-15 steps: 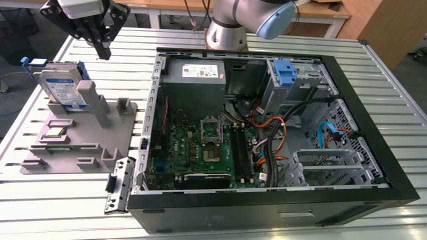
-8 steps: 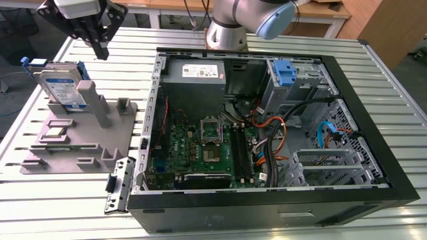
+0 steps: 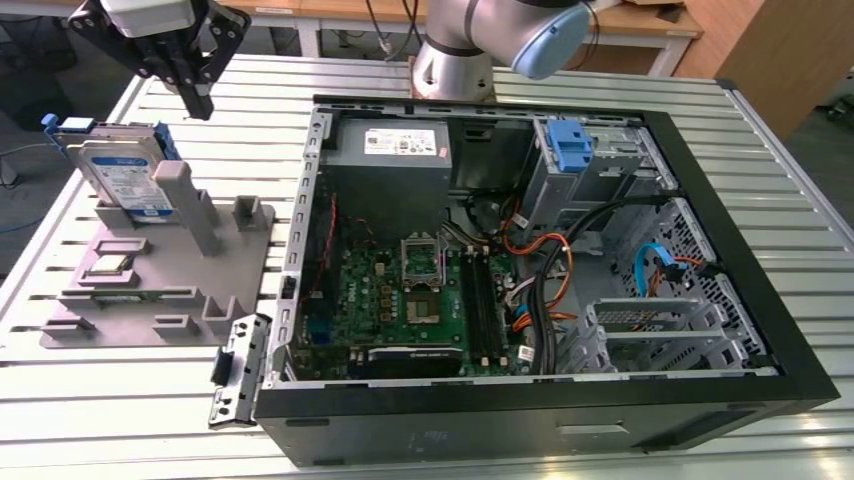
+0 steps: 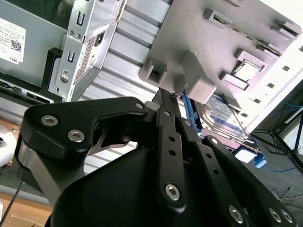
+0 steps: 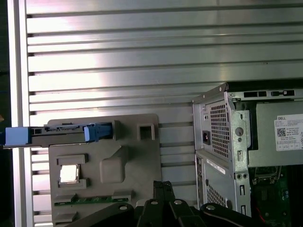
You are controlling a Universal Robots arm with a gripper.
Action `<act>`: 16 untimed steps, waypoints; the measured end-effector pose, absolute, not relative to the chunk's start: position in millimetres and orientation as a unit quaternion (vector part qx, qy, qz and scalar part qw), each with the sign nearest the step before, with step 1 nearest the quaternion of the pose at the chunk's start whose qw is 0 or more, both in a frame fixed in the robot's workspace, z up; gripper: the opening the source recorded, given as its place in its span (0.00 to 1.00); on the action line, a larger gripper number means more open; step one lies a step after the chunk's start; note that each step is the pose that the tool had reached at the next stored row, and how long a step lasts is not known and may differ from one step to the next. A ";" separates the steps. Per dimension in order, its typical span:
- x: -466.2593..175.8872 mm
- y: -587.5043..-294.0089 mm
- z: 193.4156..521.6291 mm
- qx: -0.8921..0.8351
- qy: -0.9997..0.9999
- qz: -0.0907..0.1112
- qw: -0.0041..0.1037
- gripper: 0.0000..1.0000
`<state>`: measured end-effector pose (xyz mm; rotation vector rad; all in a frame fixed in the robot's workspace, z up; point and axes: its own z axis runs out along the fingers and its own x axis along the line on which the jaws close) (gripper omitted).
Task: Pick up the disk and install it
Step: 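Reach for the disk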
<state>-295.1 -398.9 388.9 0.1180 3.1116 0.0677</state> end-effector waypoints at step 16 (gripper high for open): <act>-308.6 -398.9 388.9 0.038 0.999 0.022 0.014 0.10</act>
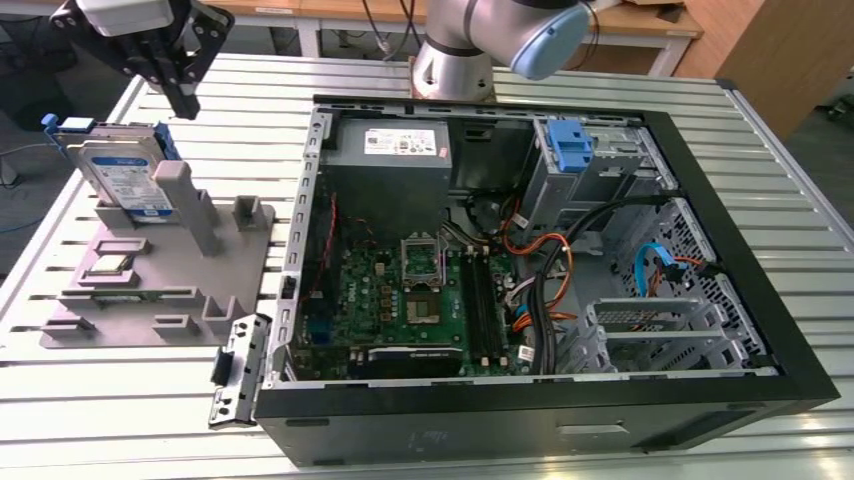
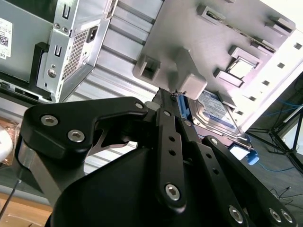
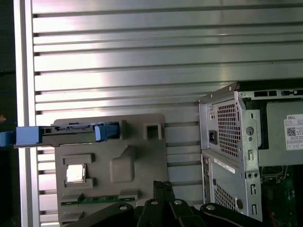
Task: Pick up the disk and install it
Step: 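Reach for the disk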
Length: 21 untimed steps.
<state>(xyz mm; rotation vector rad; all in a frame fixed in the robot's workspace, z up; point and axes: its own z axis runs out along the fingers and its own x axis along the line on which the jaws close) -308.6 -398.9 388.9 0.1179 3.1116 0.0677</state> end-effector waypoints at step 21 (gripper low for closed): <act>-326.3 -398.9 388.9 0.038 0.999 0.022 0.014 0.10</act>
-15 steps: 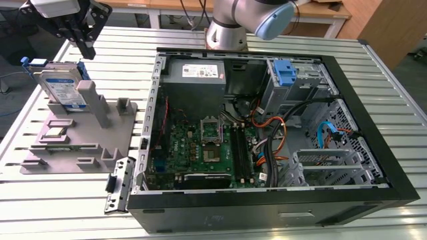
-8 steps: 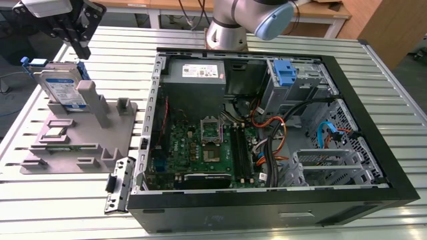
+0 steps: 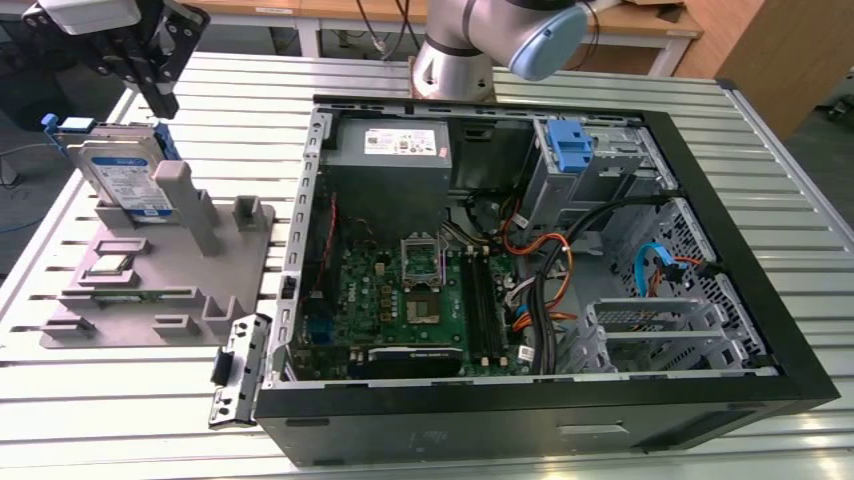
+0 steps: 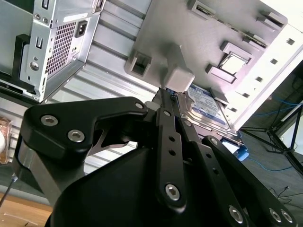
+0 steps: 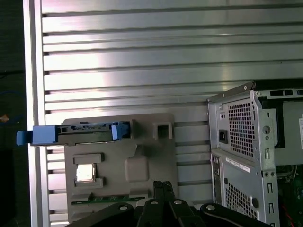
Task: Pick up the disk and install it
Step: 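Reach for the disk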
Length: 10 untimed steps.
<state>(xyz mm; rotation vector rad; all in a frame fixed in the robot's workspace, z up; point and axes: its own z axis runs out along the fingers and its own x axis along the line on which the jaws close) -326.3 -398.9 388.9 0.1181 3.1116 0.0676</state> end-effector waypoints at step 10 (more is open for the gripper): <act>-332.5 -399.0 388.9 0.038 0.999 0.022 0.013 0.10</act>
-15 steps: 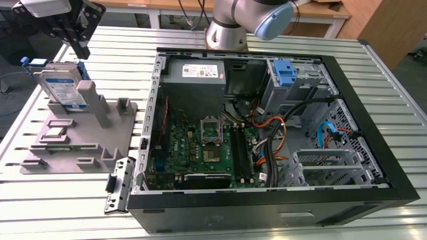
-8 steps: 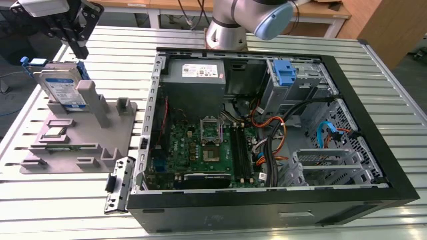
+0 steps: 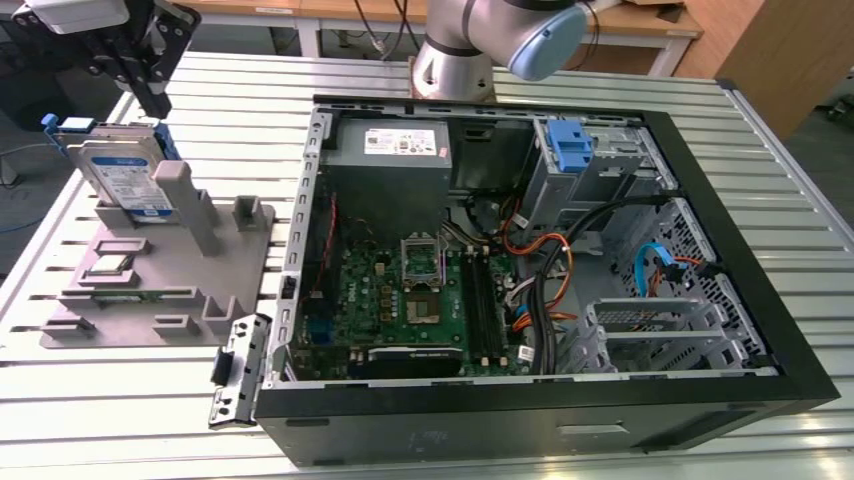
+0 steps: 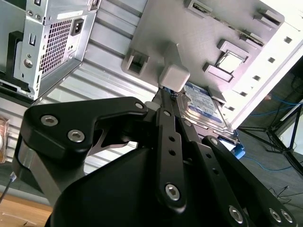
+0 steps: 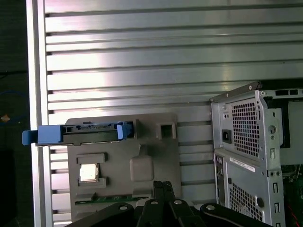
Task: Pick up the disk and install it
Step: 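Reach for the disk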
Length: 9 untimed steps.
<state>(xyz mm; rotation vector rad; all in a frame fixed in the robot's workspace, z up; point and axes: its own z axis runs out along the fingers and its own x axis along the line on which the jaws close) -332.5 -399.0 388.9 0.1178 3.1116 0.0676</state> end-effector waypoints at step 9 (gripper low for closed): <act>-333.7 -398.9 388.6 0.038 0.999 0.022 0.013 0.10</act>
